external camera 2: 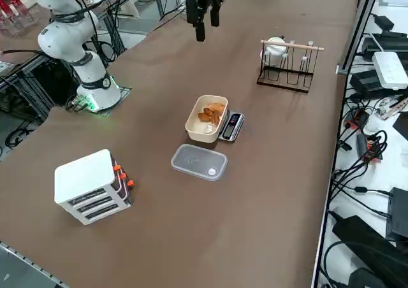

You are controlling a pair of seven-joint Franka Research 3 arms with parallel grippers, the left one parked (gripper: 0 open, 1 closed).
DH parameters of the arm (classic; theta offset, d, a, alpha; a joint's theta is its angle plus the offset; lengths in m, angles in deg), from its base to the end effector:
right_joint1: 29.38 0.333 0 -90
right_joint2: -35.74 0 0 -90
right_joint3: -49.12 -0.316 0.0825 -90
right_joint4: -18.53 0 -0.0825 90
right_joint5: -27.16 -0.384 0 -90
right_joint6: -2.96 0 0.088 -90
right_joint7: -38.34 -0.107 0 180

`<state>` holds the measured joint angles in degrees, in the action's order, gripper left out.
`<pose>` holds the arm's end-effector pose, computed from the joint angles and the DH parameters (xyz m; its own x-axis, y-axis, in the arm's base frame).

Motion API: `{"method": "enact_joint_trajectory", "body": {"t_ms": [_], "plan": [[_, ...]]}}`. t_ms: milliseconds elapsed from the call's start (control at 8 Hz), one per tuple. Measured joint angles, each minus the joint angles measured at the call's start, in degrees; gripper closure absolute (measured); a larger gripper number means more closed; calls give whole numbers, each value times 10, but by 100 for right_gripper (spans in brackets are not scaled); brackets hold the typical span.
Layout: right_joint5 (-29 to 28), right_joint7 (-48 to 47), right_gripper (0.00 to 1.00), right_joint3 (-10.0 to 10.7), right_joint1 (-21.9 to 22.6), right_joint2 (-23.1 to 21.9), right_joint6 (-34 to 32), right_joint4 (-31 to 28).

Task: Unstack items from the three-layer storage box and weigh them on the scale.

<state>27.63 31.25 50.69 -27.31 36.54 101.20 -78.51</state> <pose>0.5673 0.0043 0.5708 0.9935 -0.1136 0.0080 -0.1136 -0.9935 0.0076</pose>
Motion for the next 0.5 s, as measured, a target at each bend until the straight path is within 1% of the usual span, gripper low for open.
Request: {"method": "enact_joint_trajectory", "body": {"t_ms": [125, 250, 500], "plan": [[0, 10, 0, 0, -2, -28, 4, -31], [0, 17, 0, 0, -5, -43, -3, -46], [1, 19, 0, 0, -8, -49, -28, -48]]}}
